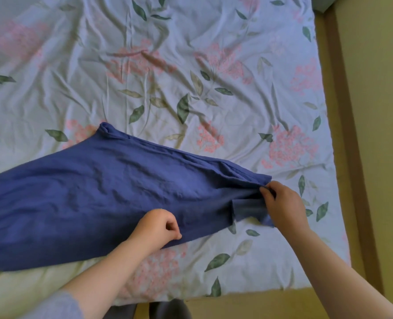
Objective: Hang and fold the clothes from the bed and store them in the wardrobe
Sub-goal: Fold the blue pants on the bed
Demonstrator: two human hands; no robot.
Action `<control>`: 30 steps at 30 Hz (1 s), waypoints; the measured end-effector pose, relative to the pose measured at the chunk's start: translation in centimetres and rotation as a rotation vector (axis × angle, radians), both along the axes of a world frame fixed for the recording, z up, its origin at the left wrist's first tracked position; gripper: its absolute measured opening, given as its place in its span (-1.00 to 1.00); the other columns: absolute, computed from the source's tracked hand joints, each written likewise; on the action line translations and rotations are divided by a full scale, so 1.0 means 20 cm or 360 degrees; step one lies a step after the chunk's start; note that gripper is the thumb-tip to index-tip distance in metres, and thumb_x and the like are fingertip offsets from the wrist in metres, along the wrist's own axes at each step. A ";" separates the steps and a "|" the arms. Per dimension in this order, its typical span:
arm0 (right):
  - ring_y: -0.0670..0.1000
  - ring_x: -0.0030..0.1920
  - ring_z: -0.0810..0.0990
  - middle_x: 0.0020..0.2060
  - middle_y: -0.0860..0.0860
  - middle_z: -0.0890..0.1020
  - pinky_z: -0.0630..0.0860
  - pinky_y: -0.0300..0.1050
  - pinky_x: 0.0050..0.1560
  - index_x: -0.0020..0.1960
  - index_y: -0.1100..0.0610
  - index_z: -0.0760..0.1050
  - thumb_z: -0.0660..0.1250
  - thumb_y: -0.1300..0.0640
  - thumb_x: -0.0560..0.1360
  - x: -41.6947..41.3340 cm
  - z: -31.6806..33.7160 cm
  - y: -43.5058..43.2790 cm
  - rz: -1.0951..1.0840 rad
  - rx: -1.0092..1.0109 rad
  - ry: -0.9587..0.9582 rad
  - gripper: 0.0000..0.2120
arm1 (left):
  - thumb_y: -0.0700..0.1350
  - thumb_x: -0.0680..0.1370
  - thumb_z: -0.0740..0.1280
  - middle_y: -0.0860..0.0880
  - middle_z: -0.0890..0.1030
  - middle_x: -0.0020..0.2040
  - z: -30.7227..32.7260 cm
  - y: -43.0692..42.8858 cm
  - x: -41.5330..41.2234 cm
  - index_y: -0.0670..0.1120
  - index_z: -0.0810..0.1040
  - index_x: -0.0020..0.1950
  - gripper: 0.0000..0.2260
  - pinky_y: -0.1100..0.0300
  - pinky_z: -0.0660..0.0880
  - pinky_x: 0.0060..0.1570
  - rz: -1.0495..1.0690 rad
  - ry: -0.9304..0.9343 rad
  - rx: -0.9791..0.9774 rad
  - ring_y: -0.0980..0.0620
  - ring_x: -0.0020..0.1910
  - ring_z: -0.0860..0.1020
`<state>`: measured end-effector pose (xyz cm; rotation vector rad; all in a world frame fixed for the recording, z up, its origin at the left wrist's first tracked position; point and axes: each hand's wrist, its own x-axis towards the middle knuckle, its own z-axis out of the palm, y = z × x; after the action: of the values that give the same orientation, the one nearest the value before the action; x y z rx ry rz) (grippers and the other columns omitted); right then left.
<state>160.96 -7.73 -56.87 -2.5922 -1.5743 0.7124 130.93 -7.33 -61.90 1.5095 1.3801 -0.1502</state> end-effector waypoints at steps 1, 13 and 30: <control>0.07 -0.36 0.47 -0.38 0.06 0.53 0.33 -0.06 -0.40 -0.21 0.16 0.44 0.22 0.05 0.63 -0.01 0.02 0.01 -0.0071 0.0039 0.0030 -0.72 | -0.09 0.36 0.54 0.13 0.64 -0.33 0.02 0.02 -0.02 -0.02 0.64 -0.35 -0.87 0.33 0.49 -0.24 0.0072 -0.0028 -0.0039 0.22 -0.28 0.59; 0.02 -0.39 0.46 -0.40 0.08 0.46 0.45 -0.10 -0.38 -0.16 0.17 0.41 0.23 0.17 0.59 -0.12 0.26 0.42 -0.1556 -0.0204 0.1727 -0.84 | -0.12 0.51 0.43 -0.02 0.64 -0.45 0.17 0.44 -0.20 -0.11 0.56 -0.26 -0.84 0.30 0.44 -0.47 0.0696 -0.0058 -0.0230 0.16 -0.55 0.51; 0.08 0.34 0.45 0.37 0.05 0.46 0.30 -0.25 0.19 0.49 0.03 0.31 0.22 0.12 0.63 -0.42 -0.11 0.44 -0.0334 -0.0086 0.0762 -0.57 | -0.25 0.51 0.39 -0.05 0.51 0.14 0.07 0.38 -0.32 -0.11 0.52 0.15 -0.77 0.00 0.56 0.04 0.0686 -0.0145 0.0728 0.02 0.01 0.56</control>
<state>152.61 0.99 -59.14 -2.3258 -1.1381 1.2462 124.51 0.24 -60.57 1.5132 1.7044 0.5288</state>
